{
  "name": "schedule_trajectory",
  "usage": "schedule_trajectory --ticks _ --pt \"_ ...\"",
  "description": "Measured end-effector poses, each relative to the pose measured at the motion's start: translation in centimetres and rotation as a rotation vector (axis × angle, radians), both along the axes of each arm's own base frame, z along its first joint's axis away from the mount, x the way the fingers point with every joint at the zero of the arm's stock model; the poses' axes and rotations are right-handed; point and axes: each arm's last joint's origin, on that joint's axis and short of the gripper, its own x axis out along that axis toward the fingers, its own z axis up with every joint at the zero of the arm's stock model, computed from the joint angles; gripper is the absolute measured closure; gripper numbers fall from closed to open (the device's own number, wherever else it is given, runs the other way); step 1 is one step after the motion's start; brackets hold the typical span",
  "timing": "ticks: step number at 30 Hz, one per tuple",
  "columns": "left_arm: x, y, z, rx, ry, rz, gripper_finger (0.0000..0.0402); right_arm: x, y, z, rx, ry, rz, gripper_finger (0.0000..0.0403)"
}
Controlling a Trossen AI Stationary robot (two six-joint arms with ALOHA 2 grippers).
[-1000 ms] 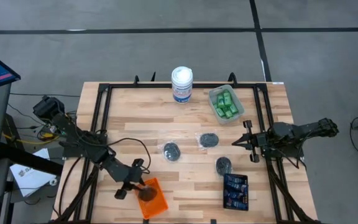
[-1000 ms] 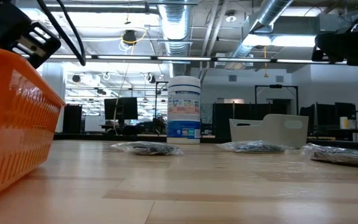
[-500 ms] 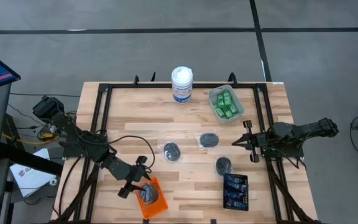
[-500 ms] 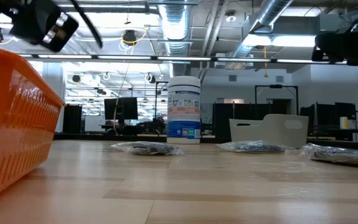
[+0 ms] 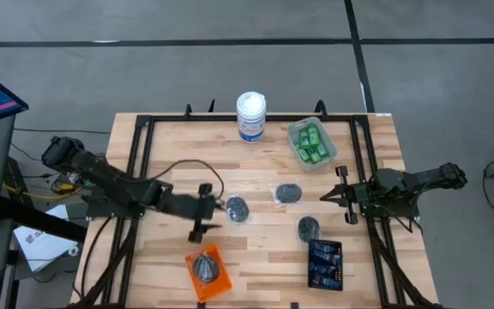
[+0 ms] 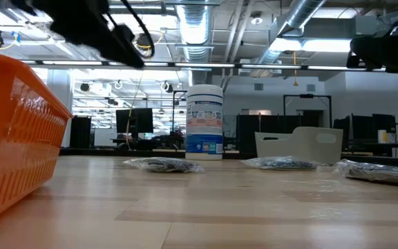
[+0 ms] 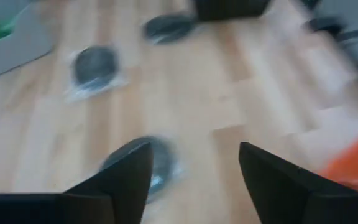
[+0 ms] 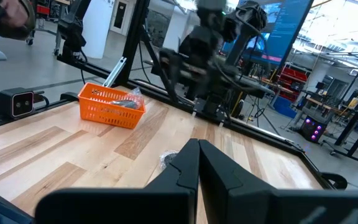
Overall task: Pick & Place Travel size toiletries
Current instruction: Put the black scrub pad into the orange basket
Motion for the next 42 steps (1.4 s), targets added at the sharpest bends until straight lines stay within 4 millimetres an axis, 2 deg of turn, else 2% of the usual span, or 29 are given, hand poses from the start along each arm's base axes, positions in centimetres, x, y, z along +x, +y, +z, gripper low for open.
schedule_trajectory --ticks 6,13,17,22,28,35,39,42 --pt "1.0 3.0 -1.4 0.082 0.075 0.072 0.0112 0.0 0.0 0.0 0.000 0.000 0.000 0.0403" --pt "0.3 5.3 -5.3 0.087 0.211 0.127 0.0082 0.0 0.0 0.0 0.000 0.000 0.000 0.0403" --pt "0.0 6.3 -6.5 0.062 0.184 0.131 0.0080 0.0 0.0 0.0 0.000 0.000 0.000 0.0403" --pt "0.0 6.9 -6.9 0.041 0.106 0.096 0.0081 0.0 0.0 0.0 0.000 0.000 0.000 0.0403" --pt "0.4 7.3 -8.1 0.055 0.128 0.070 0.0082 0.0 0.0 0.0 0.000 0.000 0.000 0.0403" --pt "1.4 8.1 -11.3 0.053 0.205 0.084 0.0082 0.0 0.0 0.0 0.000 0.000 0.000 0.0403" --pt "1.7 8.3 -11.9 0.046 0.214 0.092 0.0085 0.0 0.0 0.0 0.000 -0.001 0.000 0.0403" --pt "1.7 8.3 -11.8 0.043 0.207 0.088 0.0103 0.0 0.0 0.0 0.000 -0.001 0.000 0.0403"
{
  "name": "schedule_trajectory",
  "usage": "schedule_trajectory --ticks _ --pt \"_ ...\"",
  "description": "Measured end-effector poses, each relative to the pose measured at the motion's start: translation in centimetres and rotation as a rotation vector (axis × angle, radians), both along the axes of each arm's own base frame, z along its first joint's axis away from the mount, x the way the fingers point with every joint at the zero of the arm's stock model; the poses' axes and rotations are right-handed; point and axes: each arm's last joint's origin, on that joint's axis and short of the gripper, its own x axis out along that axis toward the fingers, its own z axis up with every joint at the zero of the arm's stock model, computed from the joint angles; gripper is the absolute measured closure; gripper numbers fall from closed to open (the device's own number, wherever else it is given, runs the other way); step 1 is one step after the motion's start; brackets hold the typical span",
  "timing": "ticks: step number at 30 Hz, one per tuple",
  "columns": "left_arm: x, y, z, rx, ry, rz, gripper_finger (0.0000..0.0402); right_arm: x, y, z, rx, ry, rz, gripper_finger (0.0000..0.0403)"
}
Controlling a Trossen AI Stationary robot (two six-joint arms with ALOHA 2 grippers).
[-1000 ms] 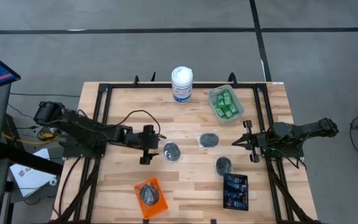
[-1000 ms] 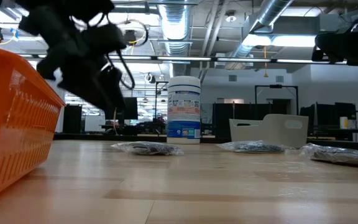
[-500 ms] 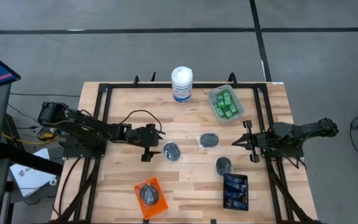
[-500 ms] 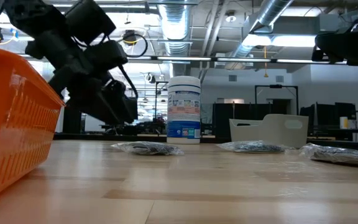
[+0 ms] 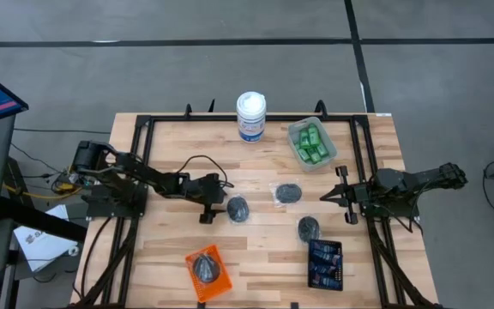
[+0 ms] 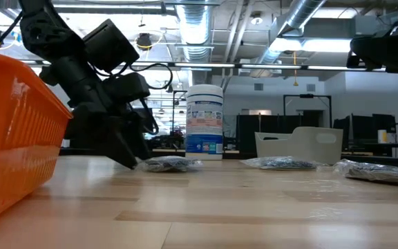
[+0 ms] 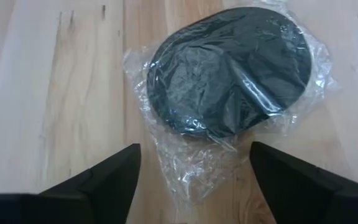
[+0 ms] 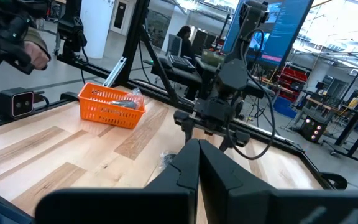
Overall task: Pick & Place Travel size toiletries
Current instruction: Put the black scrub pad into the orange basket
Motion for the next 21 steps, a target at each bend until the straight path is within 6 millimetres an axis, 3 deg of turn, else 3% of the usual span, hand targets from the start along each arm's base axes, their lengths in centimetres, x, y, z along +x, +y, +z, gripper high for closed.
schedule_trajectory --ticks 21 --pt "-0.19 -0.06 0.34 -0.020 -0.005 -0.017 0.0379 0.00 0.00 0.00 0.000 0.001 0.000 0.0403"
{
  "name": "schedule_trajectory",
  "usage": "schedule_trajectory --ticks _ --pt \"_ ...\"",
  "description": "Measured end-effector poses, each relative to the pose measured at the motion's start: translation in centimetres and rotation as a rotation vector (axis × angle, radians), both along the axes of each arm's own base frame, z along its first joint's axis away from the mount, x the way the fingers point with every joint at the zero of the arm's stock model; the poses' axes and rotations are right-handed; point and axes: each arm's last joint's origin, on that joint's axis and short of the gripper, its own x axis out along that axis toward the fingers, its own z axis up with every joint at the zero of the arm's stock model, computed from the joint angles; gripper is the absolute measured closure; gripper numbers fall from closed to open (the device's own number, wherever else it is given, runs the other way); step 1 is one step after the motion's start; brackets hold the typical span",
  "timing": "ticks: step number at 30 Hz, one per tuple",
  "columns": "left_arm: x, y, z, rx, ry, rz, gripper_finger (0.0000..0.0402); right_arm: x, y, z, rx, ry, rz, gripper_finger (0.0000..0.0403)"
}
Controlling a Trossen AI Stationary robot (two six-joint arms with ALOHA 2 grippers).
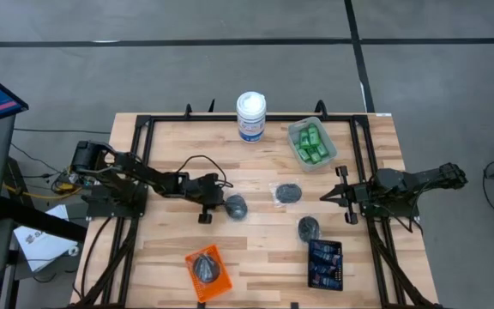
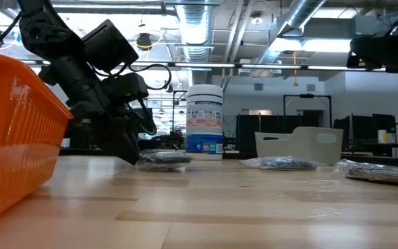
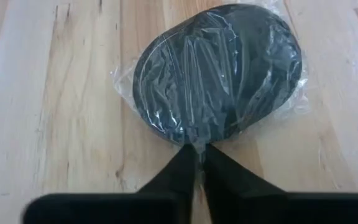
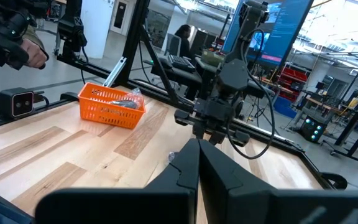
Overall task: Pick & Place Travel size toiletries
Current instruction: Put the black scrub pad into the orange basket
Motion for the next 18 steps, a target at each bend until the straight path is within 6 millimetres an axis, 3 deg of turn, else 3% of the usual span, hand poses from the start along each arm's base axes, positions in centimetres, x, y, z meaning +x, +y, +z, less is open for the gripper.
schedule_trajectory --ticks 7,12,18 --pt "-0.1 -0.2 1.2 -0.026 -0.055 0.018 0.0398 0.0 0.0 0.0 0.000 0.000 0.000 0.0403" --pt "-0.7 -1.5 4.7 -0.074 -0.191 -0.001 0.0400 0.0 0.0 0.0 0.000 0.000 0.000 0.0403" --pt "-3.8 -4.8 9.1 -0.151 -0.281 -0.144 0.0401 0.0 0.0 0.0 0.000 0.000 0.000 0.0403"
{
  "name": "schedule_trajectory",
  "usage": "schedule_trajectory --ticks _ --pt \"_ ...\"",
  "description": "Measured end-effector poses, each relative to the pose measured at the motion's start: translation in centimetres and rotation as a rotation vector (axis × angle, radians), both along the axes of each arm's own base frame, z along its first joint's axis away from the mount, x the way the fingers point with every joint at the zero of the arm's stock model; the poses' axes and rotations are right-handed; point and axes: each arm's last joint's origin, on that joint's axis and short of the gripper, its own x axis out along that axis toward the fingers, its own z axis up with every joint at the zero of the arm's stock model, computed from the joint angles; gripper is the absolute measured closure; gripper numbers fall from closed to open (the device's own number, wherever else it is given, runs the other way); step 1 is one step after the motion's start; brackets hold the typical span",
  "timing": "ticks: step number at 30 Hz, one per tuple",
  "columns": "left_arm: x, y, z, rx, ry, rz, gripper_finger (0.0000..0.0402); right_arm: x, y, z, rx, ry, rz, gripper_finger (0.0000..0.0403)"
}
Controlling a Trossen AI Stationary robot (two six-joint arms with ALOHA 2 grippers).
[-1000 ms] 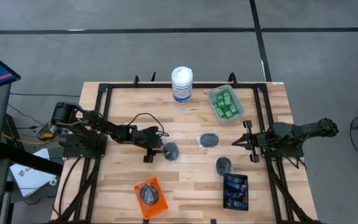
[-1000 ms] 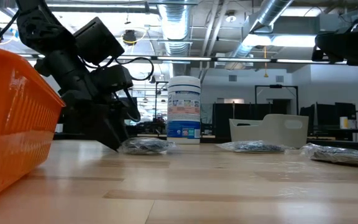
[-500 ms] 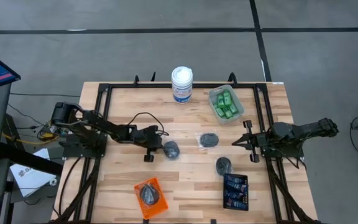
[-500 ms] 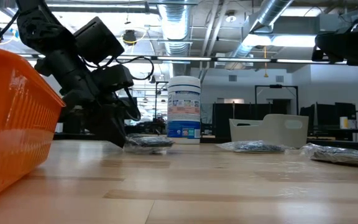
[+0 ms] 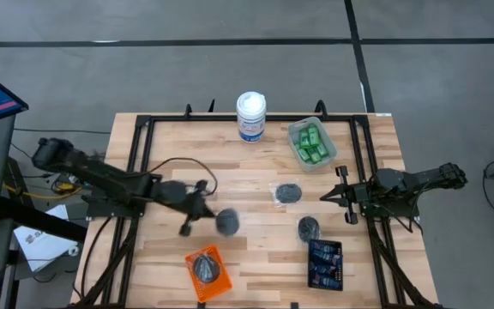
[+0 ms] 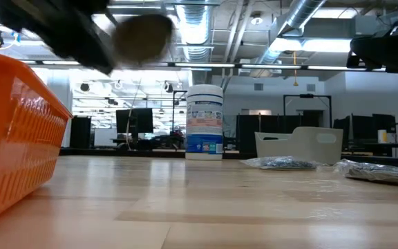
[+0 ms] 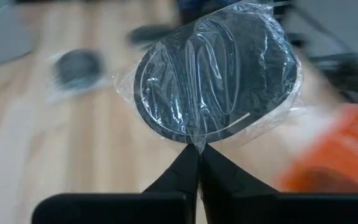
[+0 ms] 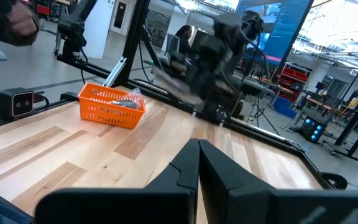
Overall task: Pick & Place Travel size toiletries
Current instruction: Put the black scrub pad into the orange basket
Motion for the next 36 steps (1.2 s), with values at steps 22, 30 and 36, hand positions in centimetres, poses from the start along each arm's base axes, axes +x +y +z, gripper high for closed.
schedule_trajectory --ticks 22,30,36 --pt "-4.8 -9.5 0.2 0.021 0.205 -0.156 0.0401 0.0 0.0 0.0 0.000 0.000 0.000 0.0403" --pt "-2.8 -11.3 -0.6 0.146 0.364 -0.153 0.0401 0.0 0.0 0.0 0.000 0.001 0.000 0.0403" --pt "-2.0 -11.9 -1.2 0.170 0.406 -0.141 0.0401 0.0 0.0 0.0 0.000 0.000 0.000 0.0403"
